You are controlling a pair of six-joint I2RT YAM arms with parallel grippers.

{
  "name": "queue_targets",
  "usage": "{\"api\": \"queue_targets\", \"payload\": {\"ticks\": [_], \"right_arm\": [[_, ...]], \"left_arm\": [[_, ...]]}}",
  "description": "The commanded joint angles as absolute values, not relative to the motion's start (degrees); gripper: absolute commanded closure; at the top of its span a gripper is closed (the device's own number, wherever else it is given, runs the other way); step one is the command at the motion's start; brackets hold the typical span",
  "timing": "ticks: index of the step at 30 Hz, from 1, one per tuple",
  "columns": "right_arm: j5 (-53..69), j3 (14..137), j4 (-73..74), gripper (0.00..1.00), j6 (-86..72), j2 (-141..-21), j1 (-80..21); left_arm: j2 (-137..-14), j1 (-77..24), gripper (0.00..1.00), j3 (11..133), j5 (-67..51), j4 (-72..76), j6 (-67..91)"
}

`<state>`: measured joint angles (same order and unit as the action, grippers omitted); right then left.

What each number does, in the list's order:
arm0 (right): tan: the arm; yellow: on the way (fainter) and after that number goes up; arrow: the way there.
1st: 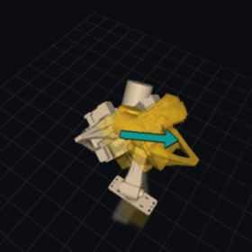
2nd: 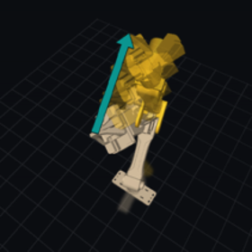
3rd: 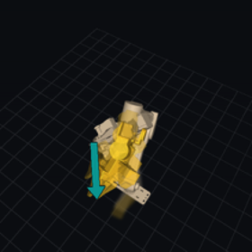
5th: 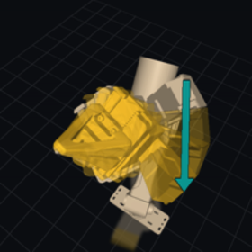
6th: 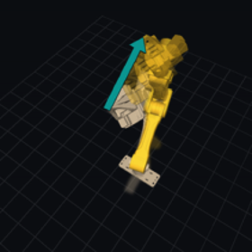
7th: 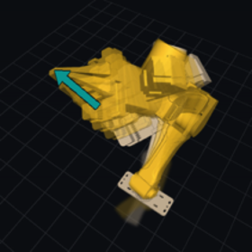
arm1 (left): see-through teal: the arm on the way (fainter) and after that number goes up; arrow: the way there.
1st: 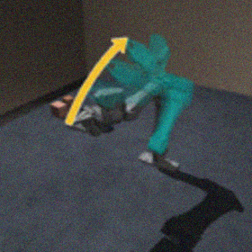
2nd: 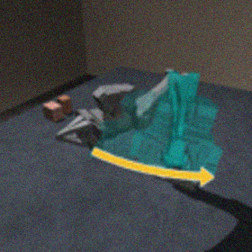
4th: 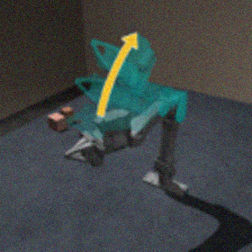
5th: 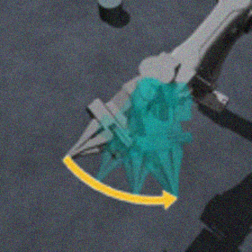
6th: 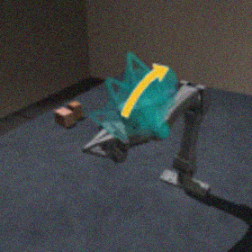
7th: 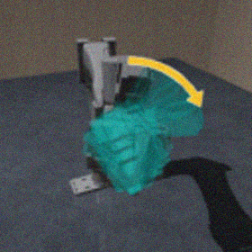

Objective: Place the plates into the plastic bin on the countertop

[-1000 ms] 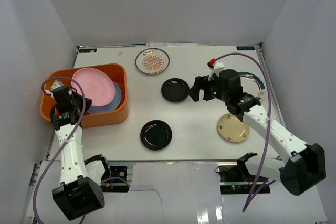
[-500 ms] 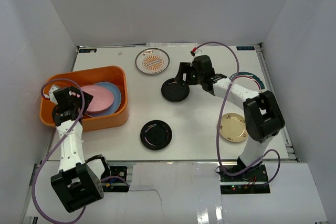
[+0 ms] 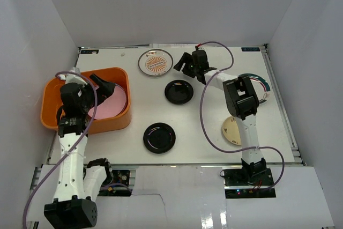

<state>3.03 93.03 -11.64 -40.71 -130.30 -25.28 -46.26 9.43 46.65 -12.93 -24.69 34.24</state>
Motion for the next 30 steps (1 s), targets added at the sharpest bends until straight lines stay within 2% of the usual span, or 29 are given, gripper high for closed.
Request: {"api": "queue_targets", "payload": {"ticks": [1,3,7,9,15,17,19,20,21,24,30], "right_arm": [[7.38,99.56,-16.78,0.25,-47.01,-134.81,-25.49],[9.05,100.72,-18.81,0.25,-50.44,-138.24,-25.4],[9.32,105.28,-18.72,0.26,-52.03,-143.25,-25.49],[9.23,106.96,-18.9,0.27,-52.91,-144.4,-25.49],[10.64,113.37,-19.16,0.35,-57.82,-150.29,-25.58],[10.37,114.51,-19.6,0.42,-59.32,-151.61,-25.58],[10.28,115.13,-20.12,0.53,-60.2,-152.66,-25.58],[10.37,115.4,-20.74,0.59,-60.64,-152.93,-25.58],[10.55,115.4,-21.18,0.72,-61.78,-153.02,-25.58],[10.64,112.6,-25.64,0.92,-63.1,-150.92,-25.23],[12.39,106.27,-32.08,0.92,-64.25,-140.38,-22.51]], "left_arm": [[-47.89,5.72,0.02,52.2,-20.64,-22.85,28.58],[-49.13,3.17,0.02,54.05,-20.92,-23.46,27.16],[-49.49,1.59,0.02,57.22,-9.62,-28.64,25.84],[-49.31,0.79,0.02,56.61,-8.53,-28.57,26.19],[-52.73,-2.72,0.02,55.98,-23.1,-21.37,28.21],[-54.39,-3.42,0.02,58.17,-26.17,-20.66,28.04],[-55.45,-3.95,0.02,59.32,-27.59,-20.65,27.86],[-56.5,-4.13,0.02,59.76,-28.38,-20.57,27.77],[-56.95,-4.3,0.02,59.94,-28.56,-20.48,27.77],[-58.79,-4.75,0.02,60.55,-29.27,-20.3,27.95],[-61.17,-5.36,0.02,64.06,-29.53,-20.39,27.86]]}}
